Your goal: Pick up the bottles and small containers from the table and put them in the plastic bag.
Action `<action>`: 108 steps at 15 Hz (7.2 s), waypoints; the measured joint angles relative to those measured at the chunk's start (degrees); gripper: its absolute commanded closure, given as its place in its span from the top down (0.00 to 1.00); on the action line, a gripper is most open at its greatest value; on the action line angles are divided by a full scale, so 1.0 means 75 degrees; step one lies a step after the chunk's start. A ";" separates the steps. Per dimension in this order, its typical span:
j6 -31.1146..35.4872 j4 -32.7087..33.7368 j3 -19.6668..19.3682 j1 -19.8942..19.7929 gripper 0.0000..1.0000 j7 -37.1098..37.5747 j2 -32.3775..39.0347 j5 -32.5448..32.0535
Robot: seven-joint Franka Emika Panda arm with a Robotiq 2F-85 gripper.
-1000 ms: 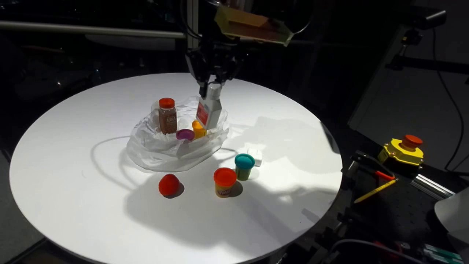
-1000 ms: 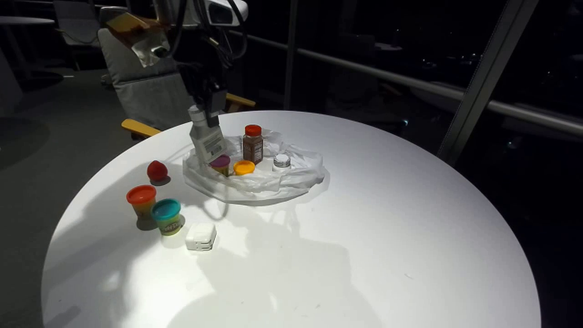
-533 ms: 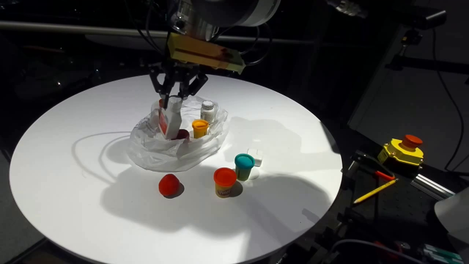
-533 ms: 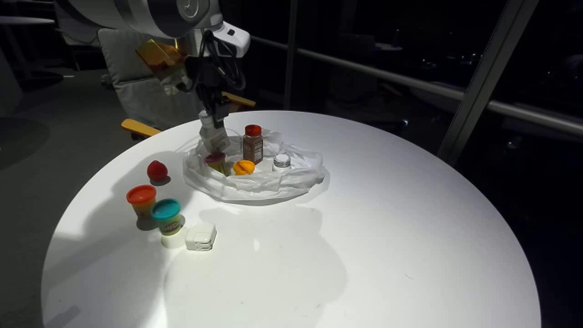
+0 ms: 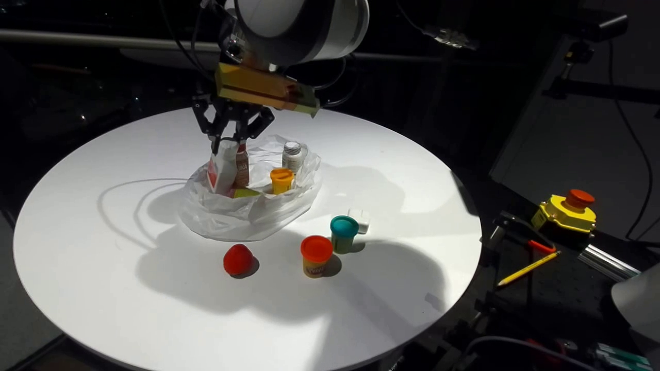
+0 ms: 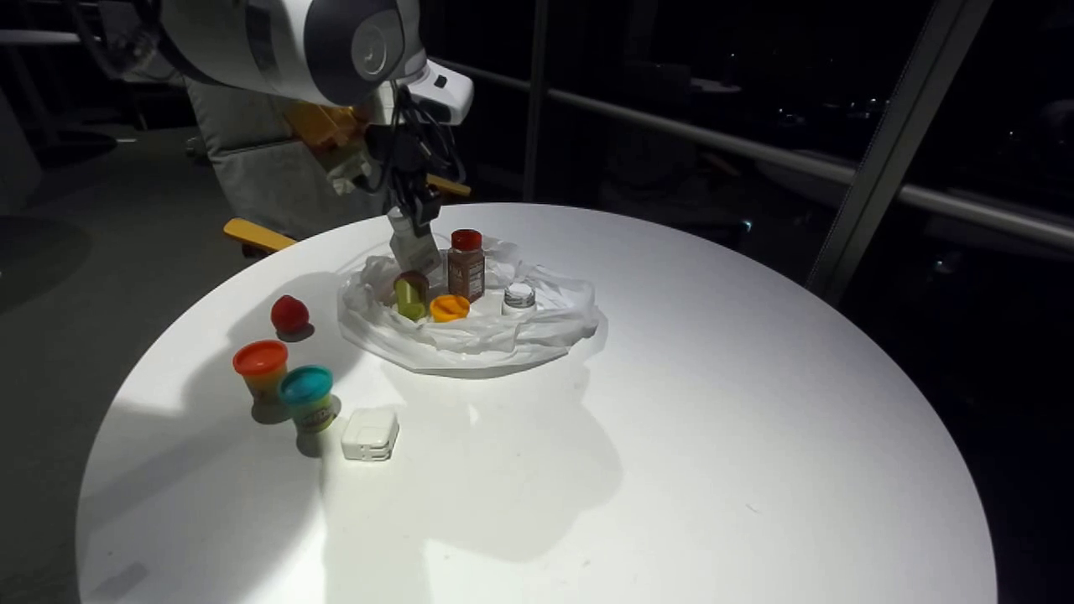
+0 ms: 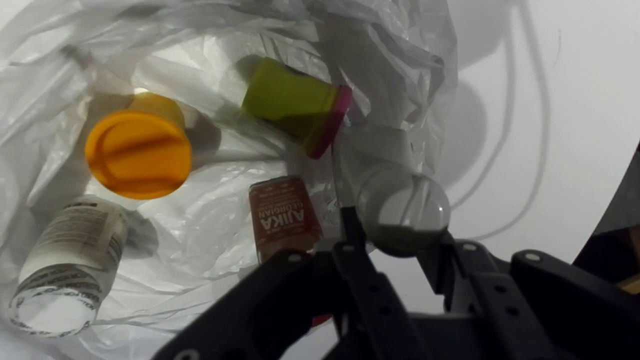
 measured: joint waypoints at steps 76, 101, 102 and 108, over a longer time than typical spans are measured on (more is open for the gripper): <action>-0.0078 -0.4380 0.0357 -0.1553 0.74 -0.5459 -0.1221 -0.1451; 0.1799 -0.3398 0.1111 -0.1176 0.26 -0.4074 -0.1933 0.0715; 0.1960 -0.3219 0.1201 -0.1253 0.26 -0.4053 -0.1801 0.0837; 0.2677 -0.2095 0.1235 -0.1416 0.77 -0.3768 -0.0735 0.0929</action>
